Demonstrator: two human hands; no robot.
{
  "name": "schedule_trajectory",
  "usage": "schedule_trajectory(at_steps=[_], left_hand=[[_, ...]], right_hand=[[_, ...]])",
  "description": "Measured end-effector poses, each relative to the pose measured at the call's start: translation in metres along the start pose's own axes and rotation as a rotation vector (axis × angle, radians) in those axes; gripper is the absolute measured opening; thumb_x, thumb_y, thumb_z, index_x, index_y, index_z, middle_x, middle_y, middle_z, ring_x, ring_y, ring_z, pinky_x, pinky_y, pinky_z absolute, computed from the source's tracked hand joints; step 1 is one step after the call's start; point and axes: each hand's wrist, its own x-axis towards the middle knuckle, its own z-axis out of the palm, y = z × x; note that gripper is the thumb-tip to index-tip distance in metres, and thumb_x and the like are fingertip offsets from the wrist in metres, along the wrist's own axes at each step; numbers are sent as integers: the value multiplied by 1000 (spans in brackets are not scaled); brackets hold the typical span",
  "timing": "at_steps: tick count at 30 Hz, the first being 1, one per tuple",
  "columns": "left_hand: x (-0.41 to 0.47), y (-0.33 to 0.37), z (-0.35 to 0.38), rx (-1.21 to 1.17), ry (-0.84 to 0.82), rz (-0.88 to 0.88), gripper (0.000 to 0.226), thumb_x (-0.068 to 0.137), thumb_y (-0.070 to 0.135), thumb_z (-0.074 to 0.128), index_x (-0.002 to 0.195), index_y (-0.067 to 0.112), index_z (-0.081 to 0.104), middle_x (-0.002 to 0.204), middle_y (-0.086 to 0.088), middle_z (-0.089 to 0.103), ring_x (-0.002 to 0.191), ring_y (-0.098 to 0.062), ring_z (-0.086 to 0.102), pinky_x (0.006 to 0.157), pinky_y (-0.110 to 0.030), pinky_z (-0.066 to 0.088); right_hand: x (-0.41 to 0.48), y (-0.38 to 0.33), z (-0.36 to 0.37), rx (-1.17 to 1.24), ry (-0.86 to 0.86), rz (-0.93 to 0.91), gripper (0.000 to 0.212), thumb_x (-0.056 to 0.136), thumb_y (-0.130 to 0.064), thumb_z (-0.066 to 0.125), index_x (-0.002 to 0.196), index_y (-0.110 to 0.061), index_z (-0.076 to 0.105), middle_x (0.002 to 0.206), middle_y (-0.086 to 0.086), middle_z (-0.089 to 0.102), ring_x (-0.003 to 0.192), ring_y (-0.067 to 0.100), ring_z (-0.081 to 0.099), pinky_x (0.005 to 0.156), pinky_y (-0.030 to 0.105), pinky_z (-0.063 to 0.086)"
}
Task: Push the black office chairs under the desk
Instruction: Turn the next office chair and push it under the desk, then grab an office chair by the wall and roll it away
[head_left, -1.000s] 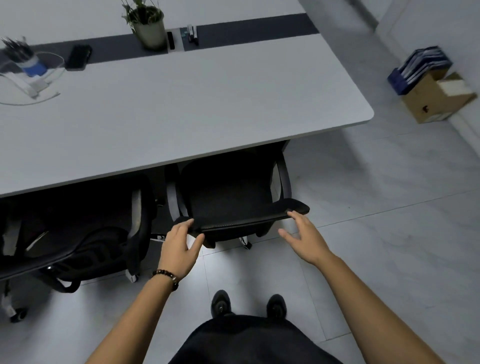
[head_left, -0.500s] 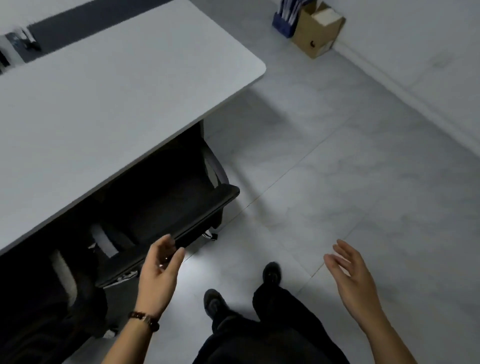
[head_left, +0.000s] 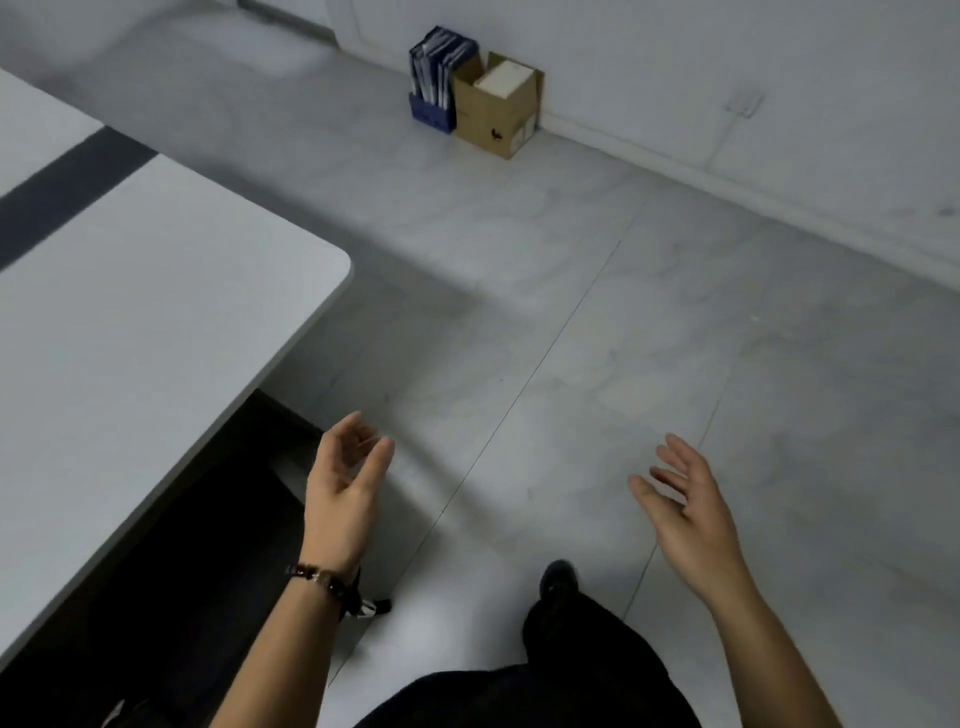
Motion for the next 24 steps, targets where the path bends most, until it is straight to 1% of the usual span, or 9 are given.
schedule_trajectory(at_steps=[2,5,7,10,13,16,17,20,24], left_hand=[[26,23,27,-17,15,25,40,86,22,68,123,26,55,116,0,62,108,-11,60,97,-37,48],[67,60,49,-3,48,46,42,85,26,69,124,28,53,118,4,62,109,-6,59,89,-24,46],[97,77,53,5,80,63,48,82,33,70,127,27,52,118,6,61,109,-4,59,86,-19,44],[161,89,54,-21,168,66,52,80,38,70,127,24,52,117,5,62,109,-7,59,89,-26,46],[227,87,59,-87,243,41,46,82,33,70,124,28,53,118,3,62,109,-9,60,89,-33,47],[291,86,73,-64,233,22,38,88,18,64,124,23,52,118,-2,61,106,-8,60,87,-25,47],[333,89,74,-52,248,14,37,88,16,63,124,21,53,118,-3,62,105,-7,60,85,-22,48],[455,125,69,7,252,4,39,88,17,64,126,17,53,116,-3,62,103,-6,60,80,-18,47],[567,189,60,-11,241,46,41,89,19,64,128,17,51,117,0,61,106,-8,59,81,-16,45]], right_hand=[[52,-28,-2,4,-51,-55,62,90,-17,68,145,-25,39,140,-7,50,118,-3,52,88,11,39],[127,-83,-3,-9,-105,-113,62,90,-17,68,145,-26,39,140,-10,49,118,-8,51,87,10,42],[169,-115,7,-6,-124,-174,60,90,-16,67,143,-28,41,139,-12,51,117,-7,53,88,11,43],[243,-147,37,-37,-194,-225,58,91,-17,67,142,-30,43,137,-16,52,120,-4,53,93,18,43],[307,-166,76,-81,-244,-236,57,91,-13,66,141,-30,44,138,-18,51,120,-4,52,98,25,44],[363,-183,109,-133,-270,-215,60,89,-8,67,141,-29,44,138,-15,51,120,-3,52,103,33,45],[399,-199,132,-149,-281,-224,60,89,-8,67,141,-28,44,138,-13,51,120,-3,52,104,34,45],[490,-266,185,-158,-271,-242,59,89,-10,68,141,-26,45,139,-12,52,119,-3,53,101,31,45],[570,-342,228,-106,-269,-269,56,89,-11,68,139,-27,47,137,-13,53,118,-5,53,95,23,43]])
